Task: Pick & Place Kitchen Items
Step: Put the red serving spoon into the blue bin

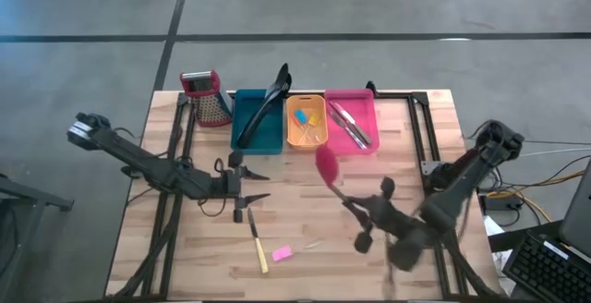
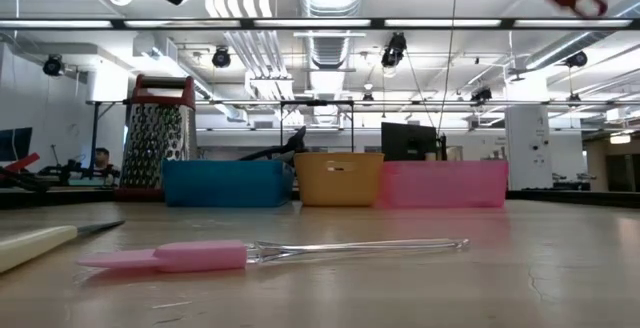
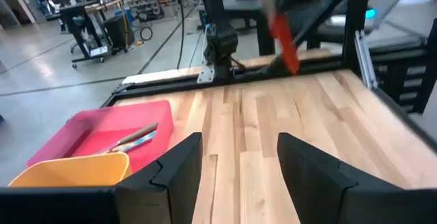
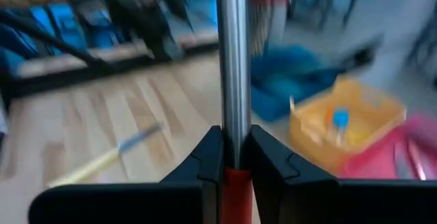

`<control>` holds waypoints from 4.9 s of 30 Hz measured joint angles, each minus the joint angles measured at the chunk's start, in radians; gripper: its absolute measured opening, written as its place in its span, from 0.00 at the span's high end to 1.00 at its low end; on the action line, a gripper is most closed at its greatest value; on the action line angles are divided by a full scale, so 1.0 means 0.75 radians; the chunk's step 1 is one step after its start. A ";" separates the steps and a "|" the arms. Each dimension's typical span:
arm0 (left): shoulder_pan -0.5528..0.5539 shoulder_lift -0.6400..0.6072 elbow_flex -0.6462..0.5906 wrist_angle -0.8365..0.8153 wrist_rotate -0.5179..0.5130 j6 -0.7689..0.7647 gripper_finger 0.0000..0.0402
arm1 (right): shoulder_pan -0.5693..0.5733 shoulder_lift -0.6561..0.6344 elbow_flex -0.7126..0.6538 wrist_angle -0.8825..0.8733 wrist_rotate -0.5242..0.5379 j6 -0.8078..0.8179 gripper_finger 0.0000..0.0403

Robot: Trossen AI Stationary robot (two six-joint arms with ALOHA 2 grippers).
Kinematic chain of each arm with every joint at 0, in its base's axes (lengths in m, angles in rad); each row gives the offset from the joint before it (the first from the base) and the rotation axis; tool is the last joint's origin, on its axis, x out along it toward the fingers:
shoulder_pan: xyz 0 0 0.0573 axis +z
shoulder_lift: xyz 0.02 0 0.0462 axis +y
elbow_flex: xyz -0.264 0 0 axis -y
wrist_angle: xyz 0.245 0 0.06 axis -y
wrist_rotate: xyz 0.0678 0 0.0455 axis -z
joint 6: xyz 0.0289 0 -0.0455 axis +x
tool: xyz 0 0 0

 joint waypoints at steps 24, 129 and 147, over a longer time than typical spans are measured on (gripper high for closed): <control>0.075 0.299 0.009 0.499 0.714 0.390 0.51 | -0.017 0.149 -0.091 1.442 -1.070 -1.811 0.92; 0.149 1.160 0.610 0.953 1.420 0.425 0.51 | -0.279 0.306 -0.100 1.740 -1.979 -1.562 0.92; 0.157 1.159 0.813 0.470 1.669 0.350 0.51 | -0.306 0.305 -0.091 1.625 -1.962 -1.461 0.92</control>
